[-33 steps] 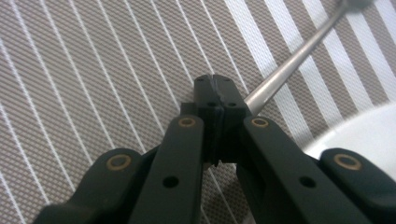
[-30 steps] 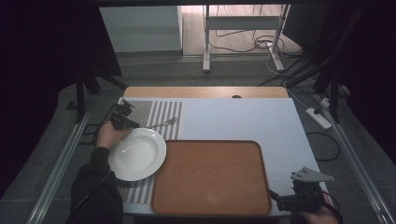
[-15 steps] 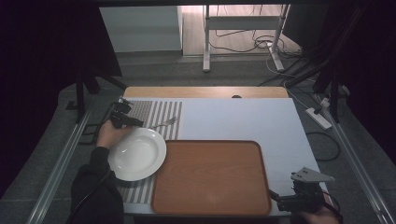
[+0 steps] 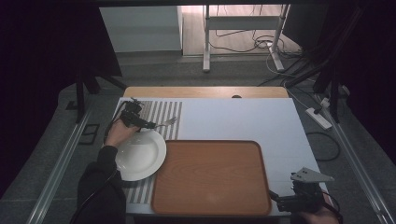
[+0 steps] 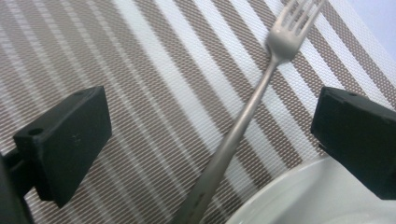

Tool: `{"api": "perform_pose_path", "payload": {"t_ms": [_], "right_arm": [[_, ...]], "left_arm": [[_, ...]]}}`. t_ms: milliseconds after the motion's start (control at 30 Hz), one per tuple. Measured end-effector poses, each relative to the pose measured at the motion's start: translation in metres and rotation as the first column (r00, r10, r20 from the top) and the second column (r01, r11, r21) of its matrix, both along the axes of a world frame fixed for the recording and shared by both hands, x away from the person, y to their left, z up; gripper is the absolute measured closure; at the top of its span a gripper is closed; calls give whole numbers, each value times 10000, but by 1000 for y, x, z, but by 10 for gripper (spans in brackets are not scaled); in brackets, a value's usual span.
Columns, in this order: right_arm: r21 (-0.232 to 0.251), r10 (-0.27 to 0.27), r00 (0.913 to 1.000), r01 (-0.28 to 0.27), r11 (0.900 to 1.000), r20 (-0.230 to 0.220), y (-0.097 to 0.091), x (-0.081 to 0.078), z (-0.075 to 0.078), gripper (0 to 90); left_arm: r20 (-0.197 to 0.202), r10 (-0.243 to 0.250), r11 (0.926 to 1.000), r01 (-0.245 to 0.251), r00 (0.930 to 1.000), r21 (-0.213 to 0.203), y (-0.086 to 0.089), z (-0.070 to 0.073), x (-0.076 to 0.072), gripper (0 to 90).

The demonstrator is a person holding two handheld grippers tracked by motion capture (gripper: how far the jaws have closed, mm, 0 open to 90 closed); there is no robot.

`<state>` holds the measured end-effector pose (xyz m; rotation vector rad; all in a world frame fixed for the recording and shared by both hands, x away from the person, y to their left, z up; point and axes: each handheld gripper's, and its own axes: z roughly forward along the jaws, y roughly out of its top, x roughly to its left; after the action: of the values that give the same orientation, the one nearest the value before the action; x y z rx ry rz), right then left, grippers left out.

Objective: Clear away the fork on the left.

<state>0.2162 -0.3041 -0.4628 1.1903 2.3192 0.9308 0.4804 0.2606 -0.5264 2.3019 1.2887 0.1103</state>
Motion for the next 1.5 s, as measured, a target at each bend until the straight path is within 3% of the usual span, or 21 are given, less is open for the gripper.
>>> {"api": "perform_pose_path", "payload": {"t_ms": [167,267,400,500,700,867,1067,1167,1400,1500], "right_arm": [[-4,-11,10000,11,10000,3,0,0,0,0],[-18,-8,10000,8,10000,7,0,0,0,0],[-41,-12,10000,12,10000,9,0,0,0,0],[-45,-14,10000,14,10000,7,0,0,0,0],[-73,-34,10000,34,10000,-5,1,0,-1,0],[-93,-63,10000,63,9999,-52,1,0,-1,0],[-85,-76,10000,76,9999,-57,0,0,-1,0],[-93,-76,10000,75,9999,-43,1,0,-1,0],[-81,-74,10000,74,9999,-21,0,0,0,0],[-76,-83,10000,82,9999,-14,0,0,0,0]], "left_arm": [[-197,-335,9971,348,9992,681,-15,-4,4,0],[-293,-295,9936,326,9991,1080,-20,-5,6,9],[-282,-269,9878,308,9992,1523,-21,-6,7,109],[-105,-336,9886,347,9994,1464,-18,-5,5,165],[216,-452,9912,422,9987,1254,-5,-2,1,467],[237,-460,9930,431,9987,1104,2,-1,-1,795],[60,-490,9947,482,9988,913,3,0,0,843],[-35,-462,9982,463,9989,393,5,0,2,844],[158,-552,9985,551,9984,28,-6,8,3,844],[238,-672,9977,670,9975,103,-13,11,3,843]]}}
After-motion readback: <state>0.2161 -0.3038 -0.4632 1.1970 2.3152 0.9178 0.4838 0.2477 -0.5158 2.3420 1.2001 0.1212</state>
